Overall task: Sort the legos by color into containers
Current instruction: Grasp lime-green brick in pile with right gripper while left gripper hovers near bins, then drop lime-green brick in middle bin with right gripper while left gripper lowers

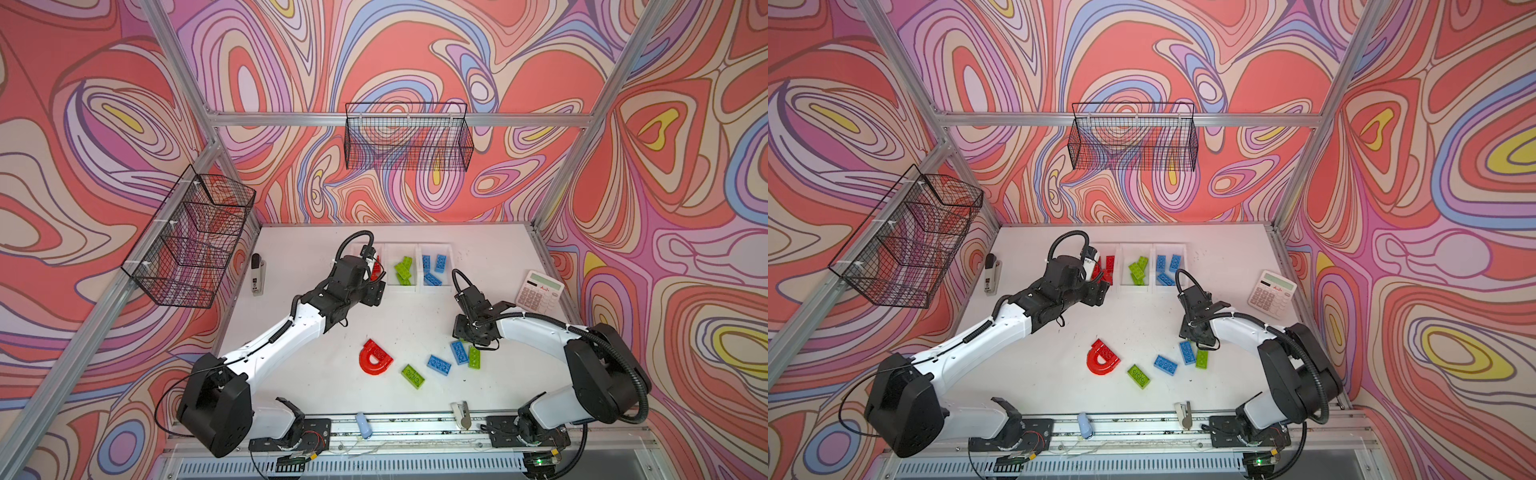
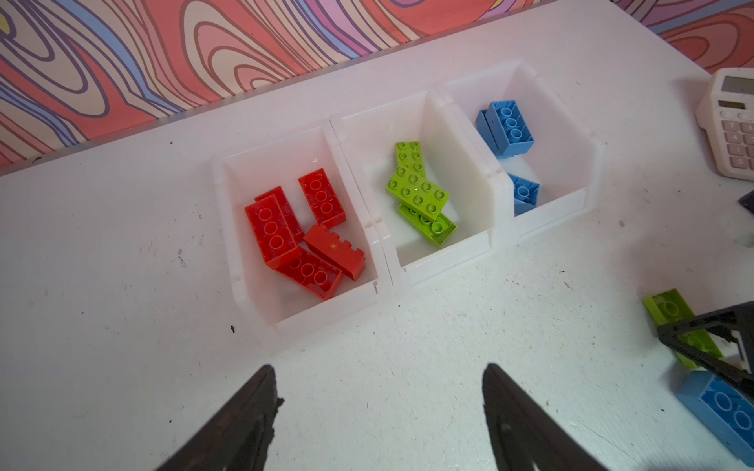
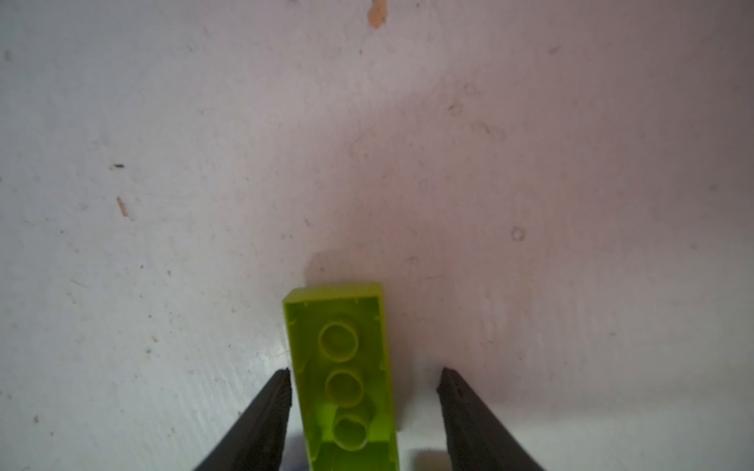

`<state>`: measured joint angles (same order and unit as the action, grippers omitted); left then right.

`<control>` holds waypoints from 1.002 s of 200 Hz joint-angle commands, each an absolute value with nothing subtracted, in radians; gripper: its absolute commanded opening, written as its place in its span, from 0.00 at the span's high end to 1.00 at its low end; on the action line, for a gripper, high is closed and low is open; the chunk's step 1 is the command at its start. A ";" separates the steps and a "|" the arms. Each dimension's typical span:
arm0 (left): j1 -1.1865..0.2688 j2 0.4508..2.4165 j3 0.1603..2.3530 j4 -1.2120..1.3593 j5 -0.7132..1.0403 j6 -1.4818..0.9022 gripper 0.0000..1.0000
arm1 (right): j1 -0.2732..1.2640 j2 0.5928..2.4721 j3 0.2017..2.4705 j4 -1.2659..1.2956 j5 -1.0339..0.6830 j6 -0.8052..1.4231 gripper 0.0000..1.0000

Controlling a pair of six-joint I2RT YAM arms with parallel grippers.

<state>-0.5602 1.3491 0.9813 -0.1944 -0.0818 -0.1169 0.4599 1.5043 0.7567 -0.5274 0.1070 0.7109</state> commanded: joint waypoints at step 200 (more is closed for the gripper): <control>-0.561 0.981 0.666 -0.376 -0.088 -0.490 0.21 | 0.508 1.929 1.581 -0.556 0.051 0.445 0.68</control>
<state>-0.5602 1.0454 0.7284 -0.3145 -0.0864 -0.3450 0.4995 1.8225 1.4708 -0.5503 0.0837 0.5114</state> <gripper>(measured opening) 0.793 0.324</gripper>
